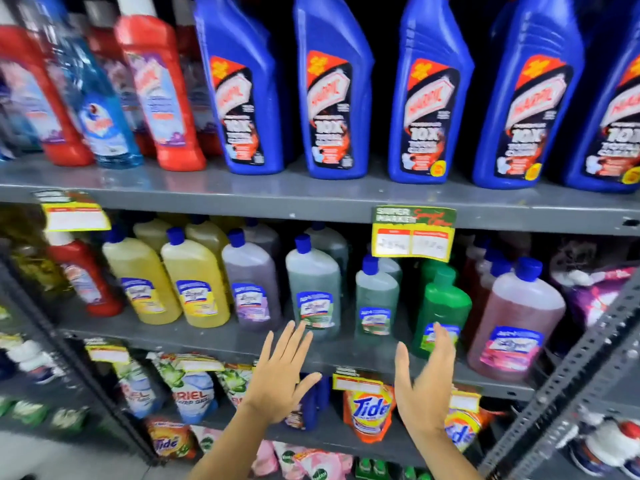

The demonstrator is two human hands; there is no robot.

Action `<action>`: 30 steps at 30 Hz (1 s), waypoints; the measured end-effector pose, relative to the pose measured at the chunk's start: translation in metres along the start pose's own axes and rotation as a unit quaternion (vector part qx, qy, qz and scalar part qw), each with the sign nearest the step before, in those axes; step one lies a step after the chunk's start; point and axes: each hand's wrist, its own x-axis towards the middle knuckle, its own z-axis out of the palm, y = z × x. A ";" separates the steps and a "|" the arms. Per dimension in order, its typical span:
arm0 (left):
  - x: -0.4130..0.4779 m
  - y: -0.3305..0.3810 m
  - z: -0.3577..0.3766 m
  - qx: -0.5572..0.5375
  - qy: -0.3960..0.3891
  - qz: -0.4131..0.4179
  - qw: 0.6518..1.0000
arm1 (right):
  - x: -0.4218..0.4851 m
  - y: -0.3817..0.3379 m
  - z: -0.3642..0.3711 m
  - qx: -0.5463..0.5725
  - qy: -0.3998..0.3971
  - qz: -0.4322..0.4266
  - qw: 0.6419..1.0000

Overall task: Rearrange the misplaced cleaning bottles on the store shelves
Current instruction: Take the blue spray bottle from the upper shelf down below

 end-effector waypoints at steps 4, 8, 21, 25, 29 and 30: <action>-0.033 -0.062 -0.061 0.012 0.068 -0.062 0.996 | 0.005 -0.101 0.045 0.053 -0.022 -0.220 0.974; -0.081 -0.128 -0.128 0.035 0.120 -0.104 0.987 | 0.020 -0.196 0.094 0.080 -0.014 -0.331 0.940; -0.086 -0.318 -0.287 0.114 0.224 -0.137 0.958 | 0.052 -0.389 0.239 0.099 -0.056 -0.399 0.910; -0.057 -0.364 -0.293 0.123 0.226 -0.120 0.959 | 0.065 -0.405 0.278 0.079 -0.066 -0.386 0.917; -0.043 -0.408 -0.286 0.088 0.223 -0.116 0.964 | 0.073 -0.416 0.294 0.068 -0.089 -0.339 0.934; -0.038 -0.418 -0.286 0.082 0.225 -0.111 0.965 | 0.075 -0.418 0.297 0.067 -0.094 -0.331 0.937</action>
